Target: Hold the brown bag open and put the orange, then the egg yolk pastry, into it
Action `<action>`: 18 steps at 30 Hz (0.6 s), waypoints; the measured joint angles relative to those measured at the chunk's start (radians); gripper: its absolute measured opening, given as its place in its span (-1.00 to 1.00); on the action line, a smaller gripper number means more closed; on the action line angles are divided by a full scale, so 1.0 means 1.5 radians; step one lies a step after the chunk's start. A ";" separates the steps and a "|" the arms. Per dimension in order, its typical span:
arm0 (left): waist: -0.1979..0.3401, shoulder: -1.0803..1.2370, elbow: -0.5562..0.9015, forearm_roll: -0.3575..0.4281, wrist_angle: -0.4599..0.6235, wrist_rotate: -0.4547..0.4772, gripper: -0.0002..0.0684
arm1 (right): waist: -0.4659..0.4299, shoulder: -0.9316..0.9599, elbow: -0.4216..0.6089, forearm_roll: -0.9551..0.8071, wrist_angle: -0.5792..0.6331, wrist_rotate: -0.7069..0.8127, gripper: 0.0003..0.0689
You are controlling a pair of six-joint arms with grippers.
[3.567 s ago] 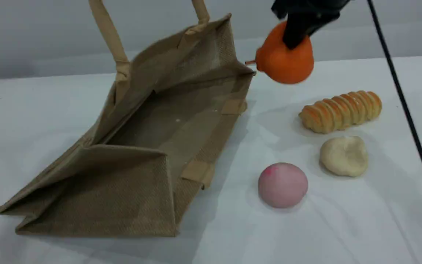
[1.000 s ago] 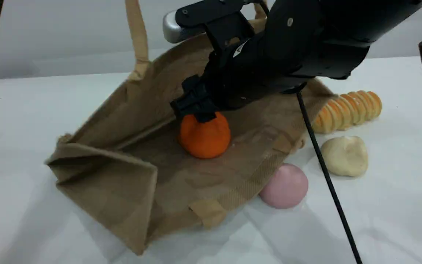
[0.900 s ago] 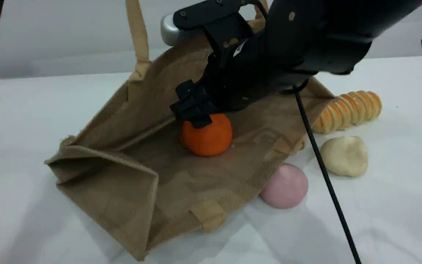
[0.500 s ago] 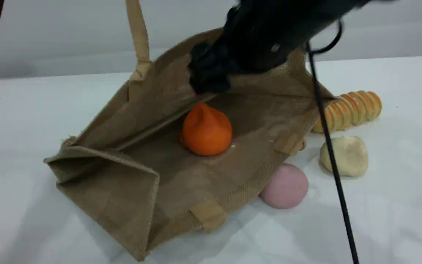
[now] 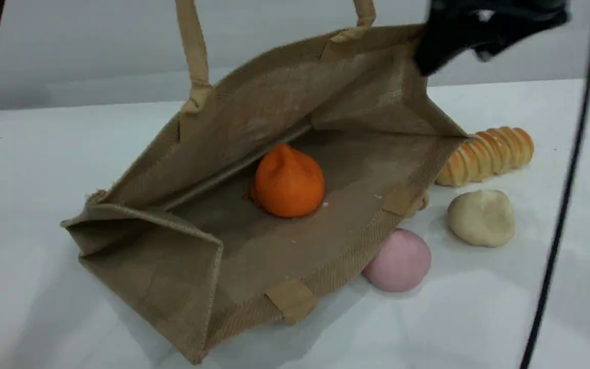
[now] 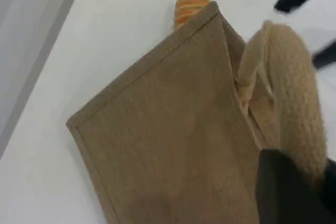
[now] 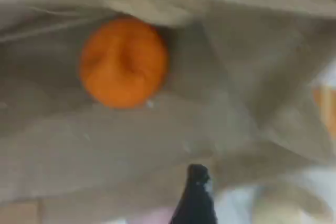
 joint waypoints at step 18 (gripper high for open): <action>0.000 0.000 0.000 0.000 0.000 -0.002 -0.73 | -0.115 0.136 -0.001 -0.007 0.021 0.024 0.58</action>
